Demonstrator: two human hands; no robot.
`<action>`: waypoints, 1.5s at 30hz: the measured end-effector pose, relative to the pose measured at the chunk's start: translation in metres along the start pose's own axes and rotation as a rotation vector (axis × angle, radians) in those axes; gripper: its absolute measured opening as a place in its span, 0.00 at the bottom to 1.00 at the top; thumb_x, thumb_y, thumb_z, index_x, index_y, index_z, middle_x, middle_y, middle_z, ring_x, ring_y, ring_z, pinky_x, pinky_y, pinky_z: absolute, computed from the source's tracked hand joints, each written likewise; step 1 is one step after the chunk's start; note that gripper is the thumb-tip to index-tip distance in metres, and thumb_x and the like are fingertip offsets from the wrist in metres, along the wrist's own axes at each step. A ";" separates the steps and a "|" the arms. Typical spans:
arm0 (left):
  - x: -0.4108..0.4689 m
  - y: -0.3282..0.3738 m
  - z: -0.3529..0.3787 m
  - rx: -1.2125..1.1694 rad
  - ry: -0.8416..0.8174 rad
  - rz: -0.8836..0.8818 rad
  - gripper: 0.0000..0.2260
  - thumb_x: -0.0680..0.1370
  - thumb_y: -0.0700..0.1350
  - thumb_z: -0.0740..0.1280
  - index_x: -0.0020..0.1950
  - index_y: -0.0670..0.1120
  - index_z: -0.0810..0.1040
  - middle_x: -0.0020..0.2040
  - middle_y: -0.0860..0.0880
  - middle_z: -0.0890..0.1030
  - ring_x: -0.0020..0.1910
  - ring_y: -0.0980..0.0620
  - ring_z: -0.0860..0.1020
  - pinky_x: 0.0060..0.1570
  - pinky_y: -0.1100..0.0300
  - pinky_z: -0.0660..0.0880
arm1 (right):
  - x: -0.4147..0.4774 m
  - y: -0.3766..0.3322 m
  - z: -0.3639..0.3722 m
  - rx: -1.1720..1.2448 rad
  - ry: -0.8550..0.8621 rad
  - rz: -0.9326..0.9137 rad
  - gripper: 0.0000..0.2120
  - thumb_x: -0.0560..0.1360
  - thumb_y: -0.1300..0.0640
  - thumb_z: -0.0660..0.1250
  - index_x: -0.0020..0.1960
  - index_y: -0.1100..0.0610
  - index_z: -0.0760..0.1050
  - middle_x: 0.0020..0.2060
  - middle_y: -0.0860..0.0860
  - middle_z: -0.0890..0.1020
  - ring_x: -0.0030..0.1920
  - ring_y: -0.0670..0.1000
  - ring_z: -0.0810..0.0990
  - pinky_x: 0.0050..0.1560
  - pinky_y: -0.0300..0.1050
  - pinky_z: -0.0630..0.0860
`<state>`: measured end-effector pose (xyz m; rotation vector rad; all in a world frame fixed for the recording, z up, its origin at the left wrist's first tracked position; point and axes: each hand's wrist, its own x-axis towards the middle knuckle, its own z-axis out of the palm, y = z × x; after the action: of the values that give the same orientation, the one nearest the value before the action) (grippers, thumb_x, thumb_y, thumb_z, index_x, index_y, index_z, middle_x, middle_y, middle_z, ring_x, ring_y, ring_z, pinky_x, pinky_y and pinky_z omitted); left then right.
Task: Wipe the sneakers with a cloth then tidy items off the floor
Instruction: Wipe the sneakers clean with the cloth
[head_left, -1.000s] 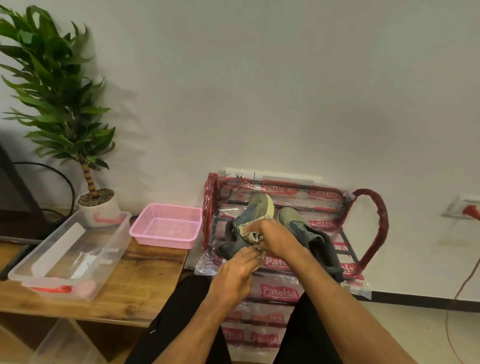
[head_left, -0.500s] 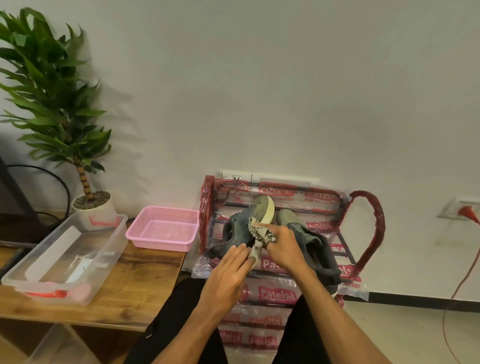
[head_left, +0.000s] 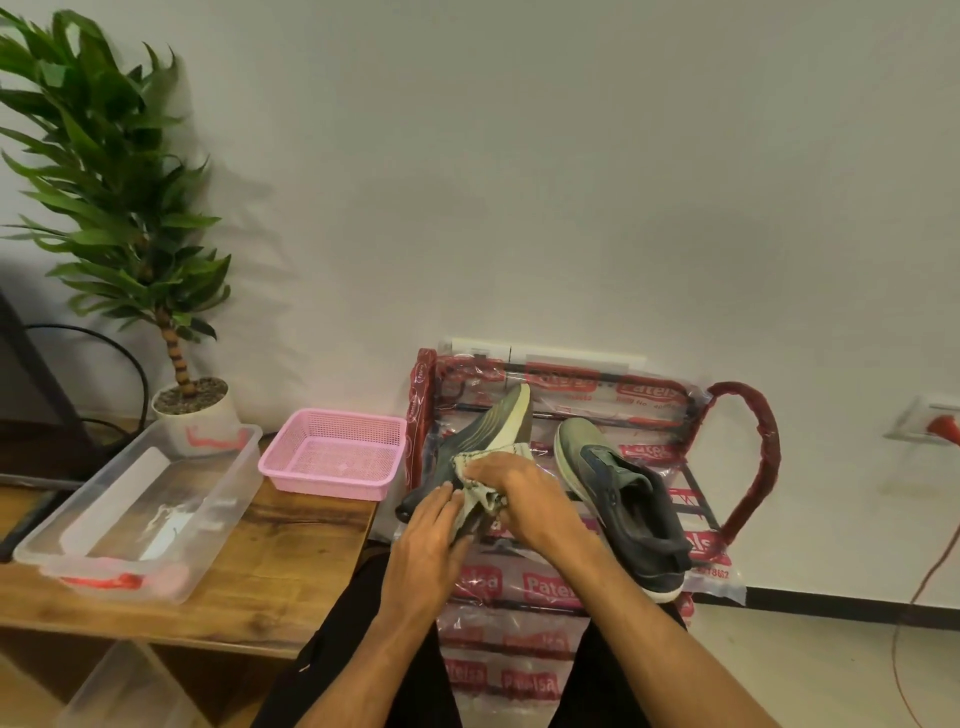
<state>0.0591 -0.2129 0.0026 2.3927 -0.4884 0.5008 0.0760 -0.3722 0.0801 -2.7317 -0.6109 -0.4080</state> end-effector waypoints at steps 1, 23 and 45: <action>0.000 -0.001 0.000 0.008 0.002 -0.003 0.30 0.68 0.42 0.78 0.68 0.43 0.74 0.68 0.45 0.75 0.68 0.49 0.72 0.65 0.55 0.69 | 0.006 0.000 -0.002 -0.039 0.018 0.015 0.21 0.70 0.66 0.71 0.63 0.54 0.79 0.60 0.52 0.81 0.63 0.52 0.77 0.64 0.46 0.71; 0.004 0.032 0.013 0.187 -0.047 0.199 0.32 0.58 0.33 0.81 0.61 0.42 0.80 0.60 0.44 0.81 0.61 0.48 0.79 0.63 0.57 0.69 | -0.001 0.027 -0.026 0.116 -0.064 0.170 0.20 0.68 0.66 0.69 0.58 0.52 0.81 0.57 0.50 0.83 0.58 0.51 0.79 0.57 0.50 0.77; 0.007 0.039 0.012 0.207 -0.055 0.307 0.29 0.57 0.32 0.80 0.58 0.41 0.82 0.58 0.44 0.82 0.58 0.46 0.80 0.58 0.57 0.76 | -0.006 0.035 -0.030 0.338 -0.114 0.344 0.22 0.67 0.71 0.68 0.57 0.54 0.82 0.53 0.49 0.85 0.55 0.47 0.81 0.55 0.45 0.79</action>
<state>0.0502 -0.2513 0.0171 2.5452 -0.8751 0.6479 0.0810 -0.4152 0.0970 -2.4748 -0.2028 -0.0580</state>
